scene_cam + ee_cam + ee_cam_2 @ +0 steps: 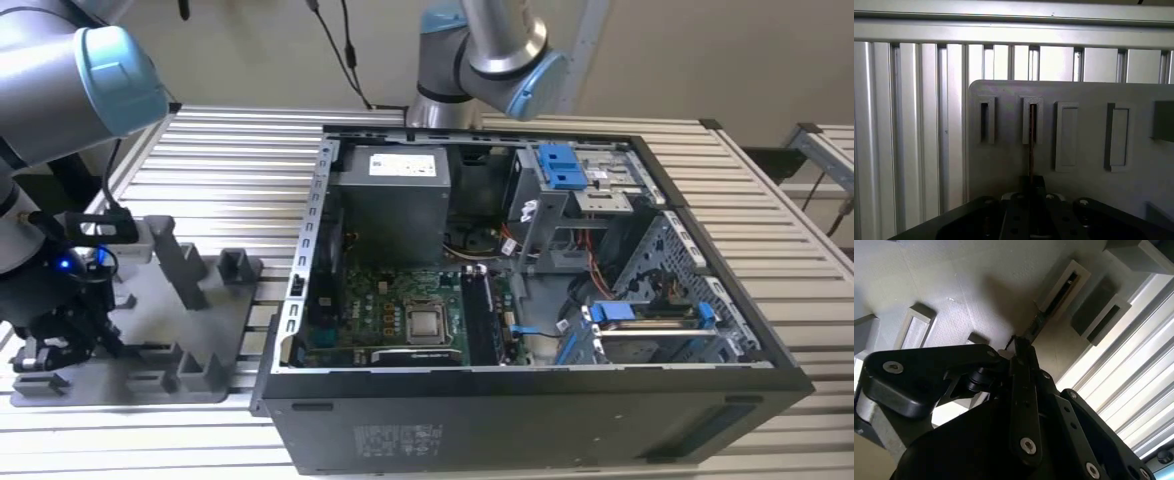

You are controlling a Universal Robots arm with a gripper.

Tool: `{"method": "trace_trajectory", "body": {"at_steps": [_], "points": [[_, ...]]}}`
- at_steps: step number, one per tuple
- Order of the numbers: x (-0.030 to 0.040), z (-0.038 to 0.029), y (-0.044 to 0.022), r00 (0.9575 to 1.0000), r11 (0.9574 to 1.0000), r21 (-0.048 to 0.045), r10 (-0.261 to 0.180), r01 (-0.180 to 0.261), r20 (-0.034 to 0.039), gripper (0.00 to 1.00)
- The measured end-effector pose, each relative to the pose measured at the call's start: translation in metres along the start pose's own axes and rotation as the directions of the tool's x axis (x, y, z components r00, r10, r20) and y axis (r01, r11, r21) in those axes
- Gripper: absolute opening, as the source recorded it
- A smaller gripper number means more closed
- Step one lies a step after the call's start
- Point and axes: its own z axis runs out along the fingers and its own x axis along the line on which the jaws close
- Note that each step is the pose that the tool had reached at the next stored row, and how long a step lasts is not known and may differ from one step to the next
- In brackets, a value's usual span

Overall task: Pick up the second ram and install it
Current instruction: 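Pick up the second ram and move it above second insertion slot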

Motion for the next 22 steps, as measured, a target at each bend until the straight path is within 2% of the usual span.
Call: {"method": "trace_trajectory", "body": {"at_steps": [11,22], "points": [[0.0000,-0.0001,0.0000,1.0000,1.0000,0.0002,0.000,0.000,0.0002,0.14],[-0.0005,-0.0108,-0.0002,1.0000,1.0000,0.0000,0.000,0.000,0.0000,0.14]]}}
